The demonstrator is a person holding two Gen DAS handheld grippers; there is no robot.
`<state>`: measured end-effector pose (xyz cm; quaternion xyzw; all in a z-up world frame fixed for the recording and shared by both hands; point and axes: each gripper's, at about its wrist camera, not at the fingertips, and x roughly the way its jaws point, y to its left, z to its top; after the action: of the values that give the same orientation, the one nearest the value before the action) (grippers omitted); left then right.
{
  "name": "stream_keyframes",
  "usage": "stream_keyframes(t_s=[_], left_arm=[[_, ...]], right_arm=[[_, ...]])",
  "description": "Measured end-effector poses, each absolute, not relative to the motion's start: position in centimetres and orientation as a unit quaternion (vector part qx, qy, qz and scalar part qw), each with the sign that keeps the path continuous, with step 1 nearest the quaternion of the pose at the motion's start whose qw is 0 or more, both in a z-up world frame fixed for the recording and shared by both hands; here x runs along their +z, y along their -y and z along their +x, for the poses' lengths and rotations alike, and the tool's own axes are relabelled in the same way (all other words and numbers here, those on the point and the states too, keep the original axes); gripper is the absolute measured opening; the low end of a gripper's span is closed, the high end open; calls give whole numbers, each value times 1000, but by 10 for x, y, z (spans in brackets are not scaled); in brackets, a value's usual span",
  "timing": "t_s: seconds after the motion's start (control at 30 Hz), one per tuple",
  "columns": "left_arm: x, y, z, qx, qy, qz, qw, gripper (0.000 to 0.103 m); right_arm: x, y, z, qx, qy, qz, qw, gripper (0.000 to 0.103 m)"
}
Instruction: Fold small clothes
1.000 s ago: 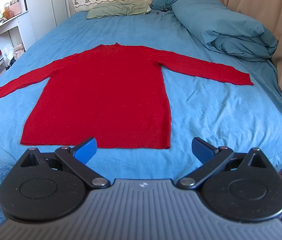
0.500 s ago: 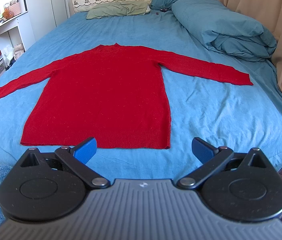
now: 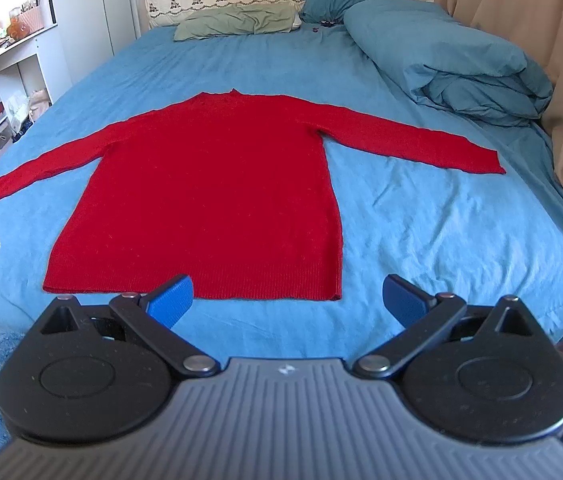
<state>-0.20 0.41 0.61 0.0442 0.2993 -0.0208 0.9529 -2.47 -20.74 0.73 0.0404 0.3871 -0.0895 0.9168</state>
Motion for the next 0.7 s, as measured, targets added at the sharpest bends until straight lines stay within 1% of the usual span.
stream_keyframes(t_s=[0.7], left_arm=[[7,-3,-1,-18,-301,44,952,103]], right_arm=[[7,207,-25,-89,-386,41,917,103]])
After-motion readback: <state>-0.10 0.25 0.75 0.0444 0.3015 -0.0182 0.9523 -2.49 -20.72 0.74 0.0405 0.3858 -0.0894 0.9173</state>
